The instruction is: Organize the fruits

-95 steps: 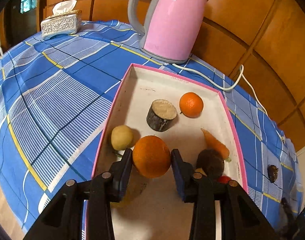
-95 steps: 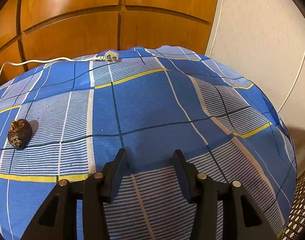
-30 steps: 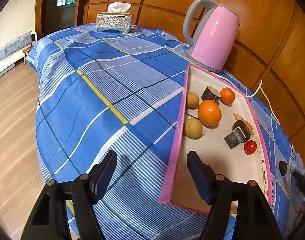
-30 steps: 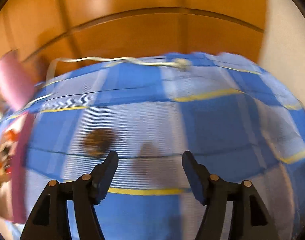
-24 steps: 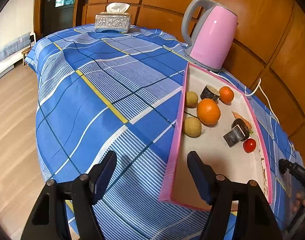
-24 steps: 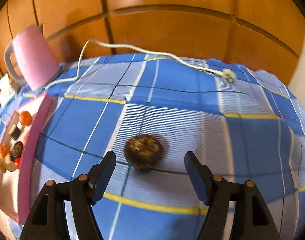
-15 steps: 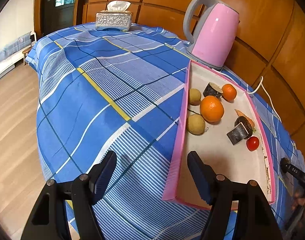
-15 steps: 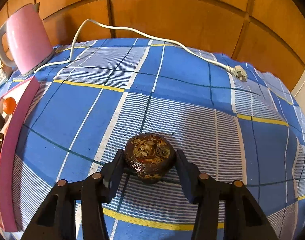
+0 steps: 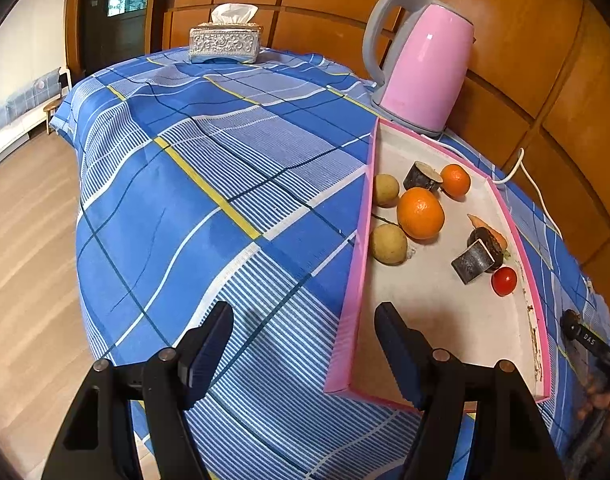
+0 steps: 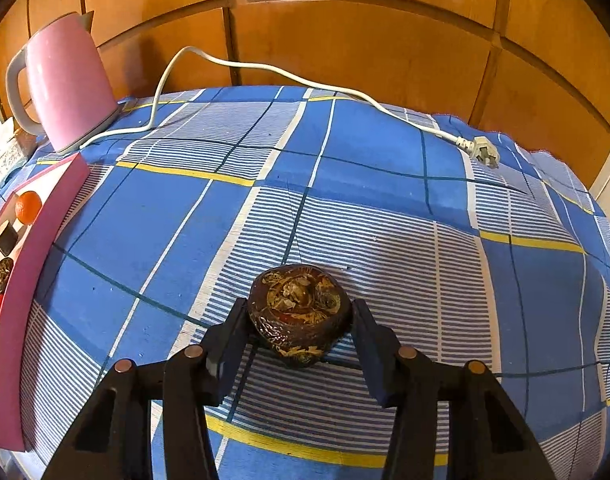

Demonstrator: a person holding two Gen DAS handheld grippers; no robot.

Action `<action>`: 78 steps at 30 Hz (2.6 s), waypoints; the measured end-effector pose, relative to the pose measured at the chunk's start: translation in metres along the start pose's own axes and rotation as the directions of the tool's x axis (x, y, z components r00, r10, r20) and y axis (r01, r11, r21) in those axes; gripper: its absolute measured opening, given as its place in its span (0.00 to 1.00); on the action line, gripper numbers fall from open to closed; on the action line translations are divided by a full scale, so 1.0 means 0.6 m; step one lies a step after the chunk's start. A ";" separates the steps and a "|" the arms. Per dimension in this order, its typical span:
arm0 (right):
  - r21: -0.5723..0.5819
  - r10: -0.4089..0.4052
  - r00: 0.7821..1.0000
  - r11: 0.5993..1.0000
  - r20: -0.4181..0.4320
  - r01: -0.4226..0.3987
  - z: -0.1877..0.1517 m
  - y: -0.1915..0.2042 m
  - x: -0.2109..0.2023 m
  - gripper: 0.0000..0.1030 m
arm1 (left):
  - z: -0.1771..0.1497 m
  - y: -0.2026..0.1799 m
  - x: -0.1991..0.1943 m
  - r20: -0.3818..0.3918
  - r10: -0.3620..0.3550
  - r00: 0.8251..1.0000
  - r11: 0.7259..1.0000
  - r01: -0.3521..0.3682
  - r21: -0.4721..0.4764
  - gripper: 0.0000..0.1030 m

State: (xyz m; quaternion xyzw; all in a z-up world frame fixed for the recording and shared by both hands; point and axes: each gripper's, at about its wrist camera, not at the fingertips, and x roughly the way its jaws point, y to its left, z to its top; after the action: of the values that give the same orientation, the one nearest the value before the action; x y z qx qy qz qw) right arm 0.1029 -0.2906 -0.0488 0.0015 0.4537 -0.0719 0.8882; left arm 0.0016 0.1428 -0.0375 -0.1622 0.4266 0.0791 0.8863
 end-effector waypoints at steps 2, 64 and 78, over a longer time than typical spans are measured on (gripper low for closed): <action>-0.004 -0.005 1.000 1.000 0.001 0.005 0.000 0.001 0.000 0.50 | -0.001 -0.001 -0.003 0.003 0.000 1.000 1.000 0.000 0.004 0.72; -0.324 0.375 0.923 0.865 -0.088 -0.383 0.058 0.359 -0.045 0.51 | -0.004 0.007 0.012 -0.020 0.002 1.000 1.000 -0.002 -0.009 0.72; -0.312 0.373 0.927 0.876 -0.043 -0.367 0.013 0.338 -0.089 0.51 | -0.003 -0.009 -0.009 0.011 -0.005 1.000 1.000 0.005 0.018 0.73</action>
State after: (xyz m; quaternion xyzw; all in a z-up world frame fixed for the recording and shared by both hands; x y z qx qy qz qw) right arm 0.1046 -0.0837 -0.0136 -0.0539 0.4424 0.1723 0.8784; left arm -0.0015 0.1374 -0.0333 -0.1549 0.4221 0.0738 0.8902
